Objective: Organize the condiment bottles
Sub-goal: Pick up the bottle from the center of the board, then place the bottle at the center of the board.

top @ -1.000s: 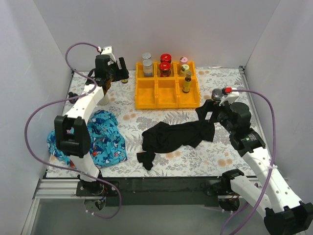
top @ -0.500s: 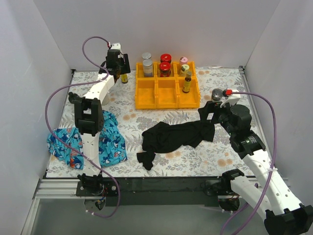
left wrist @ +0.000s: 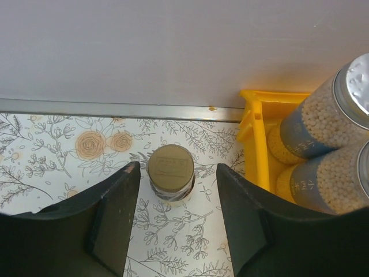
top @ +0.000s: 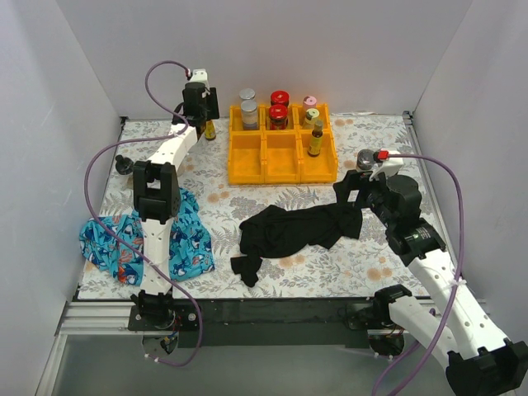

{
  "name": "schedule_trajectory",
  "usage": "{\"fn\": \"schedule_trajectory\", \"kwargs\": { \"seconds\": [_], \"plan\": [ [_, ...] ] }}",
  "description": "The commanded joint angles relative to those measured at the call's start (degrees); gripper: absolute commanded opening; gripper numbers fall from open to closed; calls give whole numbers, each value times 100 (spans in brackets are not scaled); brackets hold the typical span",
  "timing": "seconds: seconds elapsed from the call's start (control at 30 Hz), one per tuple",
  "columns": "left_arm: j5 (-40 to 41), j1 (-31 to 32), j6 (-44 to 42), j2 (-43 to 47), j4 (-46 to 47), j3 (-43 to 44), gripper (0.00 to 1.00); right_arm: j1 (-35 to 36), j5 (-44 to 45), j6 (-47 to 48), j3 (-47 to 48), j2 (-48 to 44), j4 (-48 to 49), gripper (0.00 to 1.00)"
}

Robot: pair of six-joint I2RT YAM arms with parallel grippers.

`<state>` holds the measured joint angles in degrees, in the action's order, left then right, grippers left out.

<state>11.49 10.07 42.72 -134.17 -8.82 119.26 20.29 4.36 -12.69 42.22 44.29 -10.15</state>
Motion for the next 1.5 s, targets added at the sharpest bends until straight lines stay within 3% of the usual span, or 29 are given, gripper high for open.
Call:
{"fn": "schedule_trajectory", "kwargs": {
  "seconds": [0.0, 0.07, 0.37, 0.4, 0.67, 1.07, 1.47],
  "plan": [
    [29, -31, -53, -57, 179, 212, 54, 27, 56, -14, 164, 44, 268, 97],
    [47, -31, -88, -83, 222, 168, 51, 27, 82, -67, 173, 44, 294, 96],
    [82, 22, -264, 382, 311, -358, 1, 27, -67, -261, 138, -149, 365, 94],
    [91, 39, -290, 461, 311, -429, 0, 27, -67, -243, 155, -175, 269, 94],
    [74, 329, -98, 2068, 293, -1747, 0, 27, -93, -357, 428, -360, -188, 94],
    [-963, 1049, 412, 4986, -383, -4084, 0, 27, -374, -357, 437, -1036, -1304, 95],
    [-1044, 2201, 703, 6455, -1263, -4850, 0, 27, -348, -506, 524, -1379, -1753, 98]
  ]
}}
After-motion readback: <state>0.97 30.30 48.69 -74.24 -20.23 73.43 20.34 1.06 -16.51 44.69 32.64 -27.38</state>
